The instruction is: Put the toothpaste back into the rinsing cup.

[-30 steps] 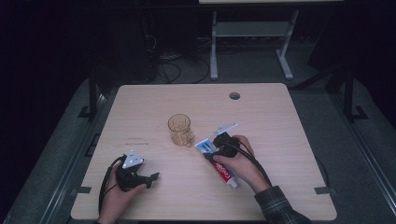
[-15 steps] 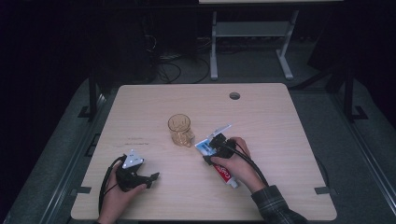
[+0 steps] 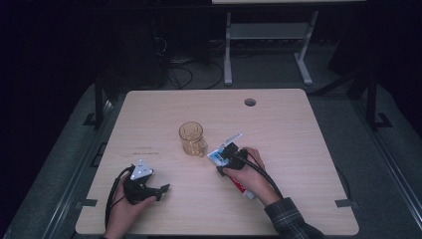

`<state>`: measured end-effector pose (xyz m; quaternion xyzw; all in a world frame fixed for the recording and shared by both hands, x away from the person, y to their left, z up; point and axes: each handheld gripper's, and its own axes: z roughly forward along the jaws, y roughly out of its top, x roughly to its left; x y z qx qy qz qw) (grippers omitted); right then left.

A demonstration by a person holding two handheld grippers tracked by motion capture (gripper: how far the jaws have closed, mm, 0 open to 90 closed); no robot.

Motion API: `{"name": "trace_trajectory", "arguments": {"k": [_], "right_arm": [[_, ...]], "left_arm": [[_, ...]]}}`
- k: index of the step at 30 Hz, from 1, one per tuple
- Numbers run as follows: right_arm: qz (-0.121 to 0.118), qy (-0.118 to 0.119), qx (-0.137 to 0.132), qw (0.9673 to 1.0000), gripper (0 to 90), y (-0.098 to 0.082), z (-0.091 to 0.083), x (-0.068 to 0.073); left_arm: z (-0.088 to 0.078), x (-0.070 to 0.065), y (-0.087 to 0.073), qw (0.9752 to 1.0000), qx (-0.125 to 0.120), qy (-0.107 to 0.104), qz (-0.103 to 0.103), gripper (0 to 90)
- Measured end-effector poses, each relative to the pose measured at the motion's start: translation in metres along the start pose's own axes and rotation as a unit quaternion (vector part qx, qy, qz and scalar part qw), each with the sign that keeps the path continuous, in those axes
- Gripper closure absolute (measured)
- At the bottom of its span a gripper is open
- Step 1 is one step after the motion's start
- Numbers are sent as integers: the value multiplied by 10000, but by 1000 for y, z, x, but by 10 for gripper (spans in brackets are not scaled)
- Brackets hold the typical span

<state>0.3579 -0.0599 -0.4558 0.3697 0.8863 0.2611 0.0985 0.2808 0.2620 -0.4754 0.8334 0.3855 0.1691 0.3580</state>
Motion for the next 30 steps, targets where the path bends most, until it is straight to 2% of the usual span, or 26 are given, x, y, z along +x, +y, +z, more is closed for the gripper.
{"name": "trace_trajectory", "arguments": {"k": [4,10,16,30], "right_arm": [[-13,22,28,10000,495,0,-2,-2],[21,7,41,10000,533,0,-2,-4],[183,63,74,9998,642,0,-4,-10],[549,329,-57,9979,712,-5,-10,-18]], "left_arm": [[0,0,0,10000,5,-1,3,140],[0,0,0,10000,9,-2,3,140],[0,0,0,10000,6,-2,3,140],[0,0,0,10000,7,-8,11,140]]}}
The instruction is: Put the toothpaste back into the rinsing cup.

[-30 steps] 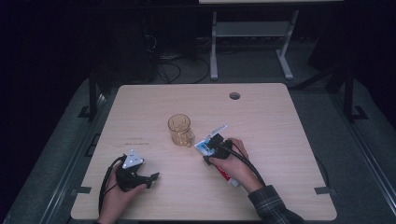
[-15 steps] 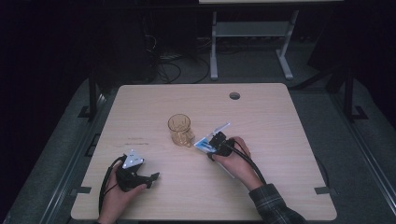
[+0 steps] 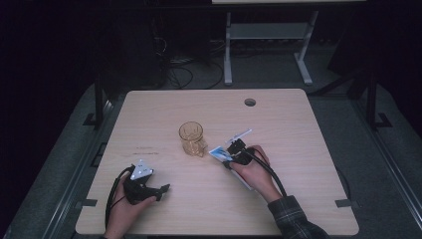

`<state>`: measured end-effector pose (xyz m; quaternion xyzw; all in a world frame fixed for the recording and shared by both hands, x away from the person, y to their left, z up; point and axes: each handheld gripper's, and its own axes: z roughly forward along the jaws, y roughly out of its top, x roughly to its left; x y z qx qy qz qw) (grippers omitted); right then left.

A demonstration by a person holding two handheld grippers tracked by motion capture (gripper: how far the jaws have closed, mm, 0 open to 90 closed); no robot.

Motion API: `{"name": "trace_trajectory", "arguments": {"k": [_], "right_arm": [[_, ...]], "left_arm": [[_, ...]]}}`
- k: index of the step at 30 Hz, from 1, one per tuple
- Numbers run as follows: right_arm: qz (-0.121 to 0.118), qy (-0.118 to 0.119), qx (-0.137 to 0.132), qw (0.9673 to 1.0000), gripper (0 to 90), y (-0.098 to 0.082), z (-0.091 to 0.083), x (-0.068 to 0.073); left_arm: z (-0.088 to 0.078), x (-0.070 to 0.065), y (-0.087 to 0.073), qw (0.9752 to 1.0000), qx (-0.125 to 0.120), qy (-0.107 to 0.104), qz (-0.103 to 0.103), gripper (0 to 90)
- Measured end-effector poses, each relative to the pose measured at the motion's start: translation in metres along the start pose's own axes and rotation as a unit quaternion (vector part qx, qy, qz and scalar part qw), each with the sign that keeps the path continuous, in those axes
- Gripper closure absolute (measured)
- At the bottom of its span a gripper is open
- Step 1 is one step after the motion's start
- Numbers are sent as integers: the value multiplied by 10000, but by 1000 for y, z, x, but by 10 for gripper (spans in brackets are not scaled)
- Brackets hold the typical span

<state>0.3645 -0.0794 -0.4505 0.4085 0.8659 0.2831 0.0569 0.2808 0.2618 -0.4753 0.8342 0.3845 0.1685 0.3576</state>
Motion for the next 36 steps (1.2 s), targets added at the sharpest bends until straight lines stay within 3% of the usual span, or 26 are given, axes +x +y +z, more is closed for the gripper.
{"name": "trace_trajectory", "arguments": {"k": [10,16,36], "right_arm": [[225,234,-174,9993,715,-7,-6,-7],[267,238,-279,9990,715,-9,-11,-10],[335,393,-1064,9930,720,-8,-45,-16]], "left_arm": [[0,0,0,10000,1,-5,6,140],[0,0,0,10000,-1,-5,7,140],[0,0,0,10000,-1,-7,10,141]]}}
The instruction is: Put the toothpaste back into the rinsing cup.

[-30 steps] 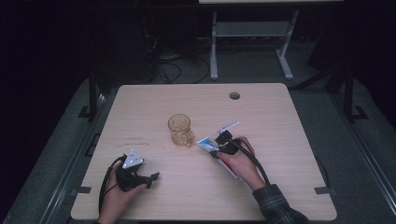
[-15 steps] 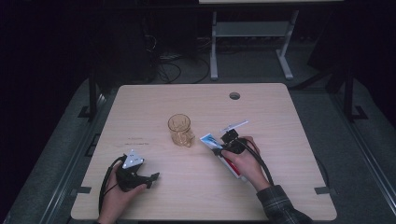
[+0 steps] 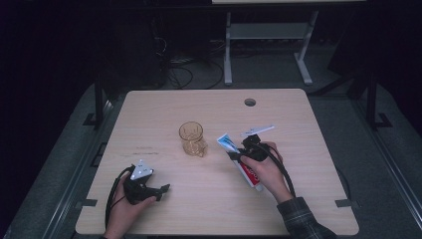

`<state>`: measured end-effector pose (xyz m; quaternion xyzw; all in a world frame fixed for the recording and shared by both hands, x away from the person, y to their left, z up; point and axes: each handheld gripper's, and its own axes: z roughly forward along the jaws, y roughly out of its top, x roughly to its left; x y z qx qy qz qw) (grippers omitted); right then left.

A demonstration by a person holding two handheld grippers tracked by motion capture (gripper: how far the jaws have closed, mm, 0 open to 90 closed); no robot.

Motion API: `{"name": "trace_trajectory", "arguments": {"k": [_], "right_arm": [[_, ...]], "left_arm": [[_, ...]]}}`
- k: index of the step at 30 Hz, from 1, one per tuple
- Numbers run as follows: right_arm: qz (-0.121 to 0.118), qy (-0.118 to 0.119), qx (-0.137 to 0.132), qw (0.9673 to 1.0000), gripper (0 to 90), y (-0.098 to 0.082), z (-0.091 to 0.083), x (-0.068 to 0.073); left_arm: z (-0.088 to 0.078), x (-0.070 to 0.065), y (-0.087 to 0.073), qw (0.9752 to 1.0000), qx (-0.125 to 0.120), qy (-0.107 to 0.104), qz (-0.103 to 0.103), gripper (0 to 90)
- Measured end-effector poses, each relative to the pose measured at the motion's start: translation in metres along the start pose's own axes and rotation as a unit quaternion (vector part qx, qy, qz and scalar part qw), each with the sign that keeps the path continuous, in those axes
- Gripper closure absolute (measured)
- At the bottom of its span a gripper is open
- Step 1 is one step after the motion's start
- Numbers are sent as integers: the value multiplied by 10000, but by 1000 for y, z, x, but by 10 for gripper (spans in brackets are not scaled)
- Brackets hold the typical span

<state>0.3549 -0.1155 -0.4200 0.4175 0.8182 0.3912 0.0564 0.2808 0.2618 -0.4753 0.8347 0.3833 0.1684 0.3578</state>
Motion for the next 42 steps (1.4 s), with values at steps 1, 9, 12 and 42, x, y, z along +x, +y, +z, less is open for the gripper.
{"name": "trace_trajectory", "arguments": {"k": [1,9,12,42], "right_arm": [[0,0,0,10000,720,0,0,0],[31,57,-371,9993,720,5,-17,0],[40,90,-541,9985,722,7,-24,-1],[-355,521,-1779,9820,721,27,-53,1]], "left_arm": [[0,0,0,10000,0,0,0,140],[0,0,0,10000,1,-1,1,140],[0,0,0,10000,1,-14,11,140],[0,0,0,10000,-10,-35,29,141]]}}
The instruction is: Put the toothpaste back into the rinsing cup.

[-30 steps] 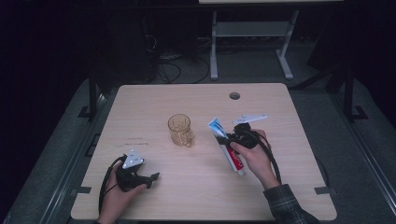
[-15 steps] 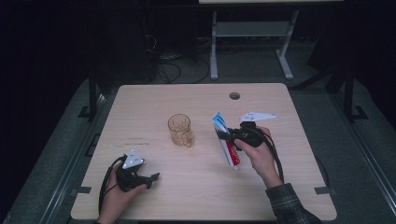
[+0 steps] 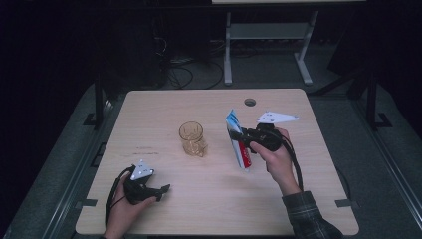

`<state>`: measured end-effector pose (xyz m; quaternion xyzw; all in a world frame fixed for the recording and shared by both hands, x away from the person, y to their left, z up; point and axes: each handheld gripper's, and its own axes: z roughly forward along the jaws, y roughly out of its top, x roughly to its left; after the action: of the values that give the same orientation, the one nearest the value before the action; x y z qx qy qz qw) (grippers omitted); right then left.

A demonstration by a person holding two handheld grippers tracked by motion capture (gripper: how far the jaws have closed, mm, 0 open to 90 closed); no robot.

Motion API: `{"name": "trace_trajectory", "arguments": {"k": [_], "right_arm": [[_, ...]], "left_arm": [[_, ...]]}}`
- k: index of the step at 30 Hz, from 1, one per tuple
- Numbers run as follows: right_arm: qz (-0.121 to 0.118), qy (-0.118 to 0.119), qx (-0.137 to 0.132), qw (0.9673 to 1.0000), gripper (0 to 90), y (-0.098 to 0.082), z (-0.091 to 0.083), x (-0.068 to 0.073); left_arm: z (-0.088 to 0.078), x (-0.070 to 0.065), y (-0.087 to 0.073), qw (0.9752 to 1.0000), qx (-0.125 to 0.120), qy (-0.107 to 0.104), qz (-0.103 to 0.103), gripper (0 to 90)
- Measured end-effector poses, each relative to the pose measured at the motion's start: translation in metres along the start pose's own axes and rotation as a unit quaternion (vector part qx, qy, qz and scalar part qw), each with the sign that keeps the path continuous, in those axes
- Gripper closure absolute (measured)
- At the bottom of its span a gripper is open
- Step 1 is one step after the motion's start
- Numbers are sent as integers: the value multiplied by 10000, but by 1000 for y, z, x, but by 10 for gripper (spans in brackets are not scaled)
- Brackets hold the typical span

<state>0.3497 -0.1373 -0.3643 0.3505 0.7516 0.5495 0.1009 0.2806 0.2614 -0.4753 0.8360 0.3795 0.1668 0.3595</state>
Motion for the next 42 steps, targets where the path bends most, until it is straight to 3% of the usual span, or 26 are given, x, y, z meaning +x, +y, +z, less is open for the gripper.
{"name": "trace_trajectory", "arguments": {"k": [24,42], "right_arm": [[-176,40,-345,9992,722,35,6,6],[-343,96,-443,9984,721,67,21,10]], "left_arm": [[0,0,0,10000,0,-22,11,142],[0,0,0,10000,-3,-41,29,141]]}}
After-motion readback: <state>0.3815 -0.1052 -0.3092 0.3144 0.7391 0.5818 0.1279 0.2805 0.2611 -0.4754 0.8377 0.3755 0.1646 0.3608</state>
